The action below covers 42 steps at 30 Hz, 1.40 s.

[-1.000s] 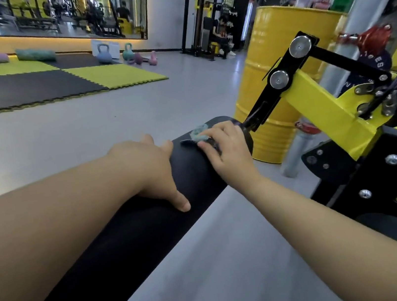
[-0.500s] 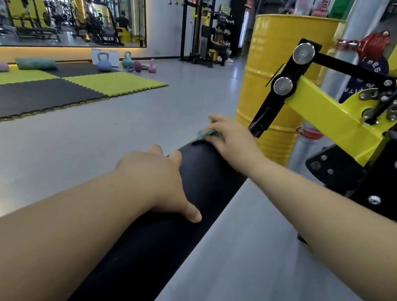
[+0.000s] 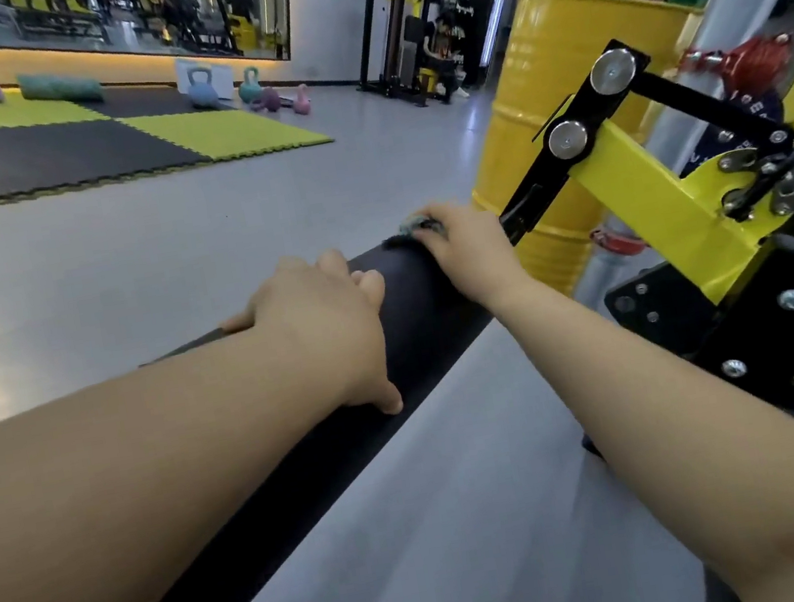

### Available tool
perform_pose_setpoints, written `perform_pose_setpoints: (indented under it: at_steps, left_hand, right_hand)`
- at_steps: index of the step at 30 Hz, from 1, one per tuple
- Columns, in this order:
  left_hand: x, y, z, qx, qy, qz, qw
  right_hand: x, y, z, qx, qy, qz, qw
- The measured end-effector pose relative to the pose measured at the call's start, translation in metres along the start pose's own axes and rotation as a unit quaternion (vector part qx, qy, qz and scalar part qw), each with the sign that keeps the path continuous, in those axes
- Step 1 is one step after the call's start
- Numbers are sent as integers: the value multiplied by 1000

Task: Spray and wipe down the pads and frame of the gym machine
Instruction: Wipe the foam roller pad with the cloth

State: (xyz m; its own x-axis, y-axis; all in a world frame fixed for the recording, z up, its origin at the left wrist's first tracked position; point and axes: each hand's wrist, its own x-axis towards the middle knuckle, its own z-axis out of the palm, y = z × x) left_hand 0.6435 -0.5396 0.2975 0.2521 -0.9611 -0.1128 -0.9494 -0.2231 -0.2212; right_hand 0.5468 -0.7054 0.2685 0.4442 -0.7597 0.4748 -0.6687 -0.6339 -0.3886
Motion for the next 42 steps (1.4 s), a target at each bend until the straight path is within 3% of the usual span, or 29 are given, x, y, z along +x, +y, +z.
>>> perform_pose_setpoints:
  at_steps: [2,4,6,11,13,16,18,20,24,27,29,31,33,35,37,39,42]
  left_hand:
    - [-4,10,5,46,13,2,999]
    - [-8,16,7,74,21,2,997]
    - [-11,11,2,49,20,10,999]
    - [-16,-50,-23,-110,-3,37,993]
    - [-19,-69,-20,-102,-55,8,993]
    - [-19,-80,-5,-159,-124,-21,979]
    - [-20,-79,0,-215,-135,-24,967]
    - [-19,-79,2,-239,-124,-24,963]
    - [-20,-71,1,-177,-107,-20,978]
    - [-20,-56,-1,-91,-84,-15,992]
    - [-21,-49,-3,-73,-79,-18,994]
    - [-22,-47,-5,-78,-93,-22,992]
    - [-19,-46,-8,-90,-103,-26,990]
    - [-16,-46,-10,-105,-114,-32,987]
    - [-13,-46,-11,-110,-122,-35,986]
    - [-11,-46,-10,-106,-126,-34,986]
    - [-11,-44,-11,-98,-126,-32,987]
  right_hand:
    - [15,31,-6,5,52,133,990]
    - [14,30,1,40,93,173,980]
    - [-3,5,9,50,89,117,988]
    - [-68,-54,1,123,-7,-141,982]
    - [-53,-39,1,91,6,-157,983]
    - [-1,7,-2,42,46,41,997]
    - [20,28,-2,40,67,170,982]
    - [20,18,4,10,64,187,980]
    - [-20,-43,6,67,-6,35,997]
    - [-75,-77,-1,139,-46,-119,982]
    - [-74,-72,-3,143,-39,-175,973]
    - [-39,-41,-2,92,-6,-117,989]
    - [3,3,-5,33,18,16,999]
    - [27,37,-7,21,54,138,989]
    - [34,46,-2,3,73,190,979]
    - [29,23,2,-37,48,148,987]
    - [0,-28,3,-19,-31,-15,999]
